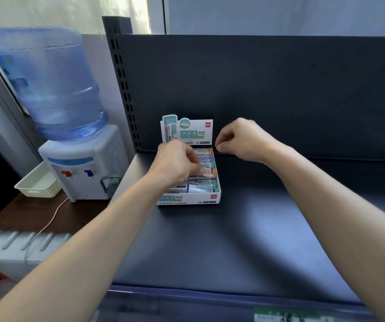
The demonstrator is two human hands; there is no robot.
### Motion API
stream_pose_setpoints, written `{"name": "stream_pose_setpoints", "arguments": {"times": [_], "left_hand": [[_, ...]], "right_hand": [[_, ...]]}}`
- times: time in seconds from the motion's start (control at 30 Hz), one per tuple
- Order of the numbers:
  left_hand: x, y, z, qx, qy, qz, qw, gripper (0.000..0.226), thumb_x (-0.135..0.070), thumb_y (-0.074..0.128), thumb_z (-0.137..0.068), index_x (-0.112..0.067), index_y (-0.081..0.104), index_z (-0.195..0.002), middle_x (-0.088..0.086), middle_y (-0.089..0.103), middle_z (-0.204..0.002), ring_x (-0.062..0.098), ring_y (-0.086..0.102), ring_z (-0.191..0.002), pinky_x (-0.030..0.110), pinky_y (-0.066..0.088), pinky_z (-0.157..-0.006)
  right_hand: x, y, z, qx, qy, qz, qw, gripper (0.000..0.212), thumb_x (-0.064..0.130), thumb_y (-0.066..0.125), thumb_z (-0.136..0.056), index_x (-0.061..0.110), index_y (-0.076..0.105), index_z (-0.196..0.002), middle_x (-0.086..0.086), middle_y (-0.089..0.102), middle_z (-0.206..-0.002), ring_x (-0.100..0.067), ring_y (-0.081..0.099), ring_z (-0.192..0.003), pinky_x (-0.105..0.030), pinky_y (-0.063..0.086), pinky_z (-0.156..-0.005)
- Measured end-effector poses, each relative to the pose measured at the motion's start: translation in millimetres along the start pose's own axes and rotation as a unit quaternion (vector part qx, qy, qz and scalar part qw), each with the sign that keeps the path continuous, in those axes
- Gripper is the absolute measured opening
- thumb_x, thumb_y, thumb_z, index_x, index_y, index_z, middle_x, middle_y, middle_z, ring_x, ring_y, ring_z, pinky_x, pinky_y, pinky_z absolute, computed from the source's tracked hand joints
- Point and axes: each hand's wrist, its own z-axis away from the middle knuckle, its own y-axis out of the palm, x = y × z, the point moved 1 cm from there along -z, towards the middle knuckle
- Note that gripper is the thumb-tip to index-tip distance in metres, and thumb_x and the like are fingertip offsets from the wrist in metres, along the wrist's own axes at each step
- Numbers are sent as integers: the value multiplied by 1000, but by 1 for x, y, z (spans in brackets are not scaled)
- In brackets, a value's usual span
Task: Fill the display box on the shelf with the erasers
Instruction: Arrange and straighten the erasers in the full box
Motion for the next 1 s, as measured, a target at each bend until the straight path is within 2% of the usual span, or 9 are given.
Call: {"name": "stream_pose_setpoints", "arguments": {"times": [0.07,0.17,0.3,0.47,0.6,0.73,0.87,1.0], "left_hand": [[-2,1,-1,3,6,-31,1000,13,-28,81,-69,-20,72,-67,4,69,-80,26,57,-102,30,46,-73],[-7,0,1,9,23,-75,997,11,-23,78,-73,-12,76,-77,5,72,-79,21,63,-86,29,49,-74],[-20,1,-2,-8,57,-61,996,3,-12,71,-78,-11,69,-80,-2,61,-75,17,56,-77,26,42,-68],[-71,27,-11,11,154,-20,988,4,-16,69,-80,-12,69,-81,1,63,-82,19,58,-82,27,45,-72],[-128,67,-11,79,235,-8,969,8,-19,65,-84,-14,72,-85,-2,63,-80,14,57,-78,23,41,-70],[-189,112,-1,137,296,-1,945,9,-17,64,-85,-12,71,-86,-6,58,-71,12,54,-72,21,39,-63],[-240,159,4,167,311,-9,936,11,-16,63,-85,-11,72,-89,-5,60,-77,12,55,-76,21,40,-67],[-287,208,2,181,291,-15,939,12,-13,61,-86,-11,71,-91,-1,63,-85,13,56,-79,20,39,-69]], "right_hand": [[-4,-2,3,-5,5,1,1000,10,16,66,-84,18,75,-88,5,63,-82,-12,59,-82,-22,42,-70],[-13,-8,10,-12,16,6,1000,11,15,64,-85,17,74,-88,5,62,-82,-12,58,-82,-22,42,-71],[-28,-18,23,-29,47,11,998,11,15,64,-86,16,74,-89,1,65,-84,-14,59,-82,-23,44,-72],[-61,-39,50,-49,109,27,993,12,15,64,-86,14,74,-90,1,64,-84,-15,59,-82,-23,42,-70],[-107,-66,87,-87,184,53,978,12,16,63,-86,13,74,-91,-2,64,-88,-17,59,-84,-24,42,-70],[-162,-102,127,-120,259,78,955,14,13,62,-85,12,75,-89,-6,64,-83,-18,56,-70,-24,41,-66],[-223,-138,155,-159,318,86,931,17,9,59,-83,13,75,-86,-12,68,-86,-28,63,-80,-28,50,-70],[-281,-171,171,-168,328,88,925,21,4,56,-82,14,74,-82,-15,70,-88,-32,66,-86,-30,52,-74]]}}
